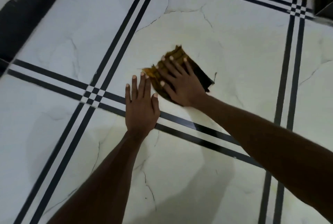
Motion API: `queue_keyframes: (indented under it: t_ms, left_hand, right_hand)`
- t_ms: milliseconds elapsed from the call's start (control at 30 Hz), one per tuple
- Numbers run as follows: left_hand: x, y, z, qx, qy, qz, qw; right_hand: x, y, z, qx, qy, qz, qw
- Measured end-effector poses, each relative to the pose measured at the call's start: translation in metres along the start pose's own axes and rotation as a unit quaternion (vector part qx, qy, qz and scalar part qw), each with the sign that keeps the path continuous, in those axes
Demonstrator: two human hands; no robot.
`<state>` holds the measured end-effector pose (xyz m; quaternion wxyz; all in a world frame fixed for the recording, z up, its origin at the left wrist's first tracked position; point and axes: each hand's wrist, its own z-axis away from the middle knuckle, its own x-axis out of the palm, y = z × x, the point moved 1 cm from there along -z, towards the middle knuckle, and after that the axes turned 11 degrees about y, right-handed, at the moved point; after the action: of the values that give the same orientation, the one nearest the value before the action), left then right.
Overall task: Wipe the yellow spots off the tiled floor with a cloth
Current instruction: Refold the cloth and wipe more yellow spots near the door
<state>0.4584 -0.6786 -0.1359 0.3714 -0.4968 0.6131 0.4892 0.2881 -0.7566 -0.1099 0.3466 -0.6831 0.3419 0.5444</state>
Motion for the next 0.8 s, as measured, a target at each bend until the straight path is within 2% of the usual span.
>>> queue_keyframes:
  t_ms: [100,133,200,267,300,333,433,500,533,567,633,700,733,800]
  left_hand:
    - [0.0,0.0,0.001,0.003,-0.009,-0.004,1.0]
    - [0.0,0.001,-0.001,0.001,-0.01,-0.005,1.0]
    - [0.002,0.0,-0.001,-0.005,-0.012,-0.001,1.0]
    - [0.004,0.0,0.0,0.001,-0.012,-0.008,1.0]
    - [0.005,-0.001,0.0,0.001,-0.013,-0.007,1.0]
    - [0.004,0.0,0.0,0.001,-0.013,-0.002,1.0]
    - [-0.001,-0.001,-0.001,-0.003,-0.014,0.0,1.0]
    - [-0.002,0.0,-0.002,0.001,-0.021,0.0,1.0]
    - [0.0,0.001,-0.003,0.004,-0.021,0.0,1.0]
    - [0.0,0.0,-0.002,0.004,-0.02,-0.001,1.0]
    - [0.005,-0.001,0.0,0.002,-0.015,0.004,1.0]
    - [0.006,-0.002,-0.001,0.005,-0.006,0.006,1.0]
    - [0.006,-0.001,-0.001,0.007,-0.003,0.007,1.0]
    - [0.005,-0.002,0.001,0.009,-0.003,0.01,1.0]
  right_hand:
    - [-0.012,0.038,0.058,-0.041,-0.01,0.016,0.999]
    - [-0.013,0.063,0.053,-0.009,0.008,0.021,1.0]
    - [-0.01,0.101,0.014,0.112,0.041,0.027,0.992]
    - [-0.001,0.099,-0.035,0.21,0.047,0.013,0.976]
    - [0.003,0.08,-0.052,0.213,0.045,0.011,0.976]
    - [0.006,0.055,-0.056,0.184,0.04,0.007,0.982]
    - [0.005,-0.004,-0.004,0.013,0.014,0.0,1.0]
    - [-0.005,0.015,0.042,-0.036,0.0,0.004,0.999]
    - [-0.009,0.04,0.053,-0.029,-0.003,0.013,0.999]
    - [-0.012,0.069,0.055,0.002,0.005,0.025,1.0]
    - [-0.014,0.122,0.036,0.131,0.038,0.038,0.99]
    - [-0.011,0.14,-0.003,0.253,0.053,0.025,0.966]
    - [-0.008,0.132,-0.02,0.279,0.047,0.019,0.959]
    - [0.001,0.095,-0.033,0.238,0.047,0.007,0.97]
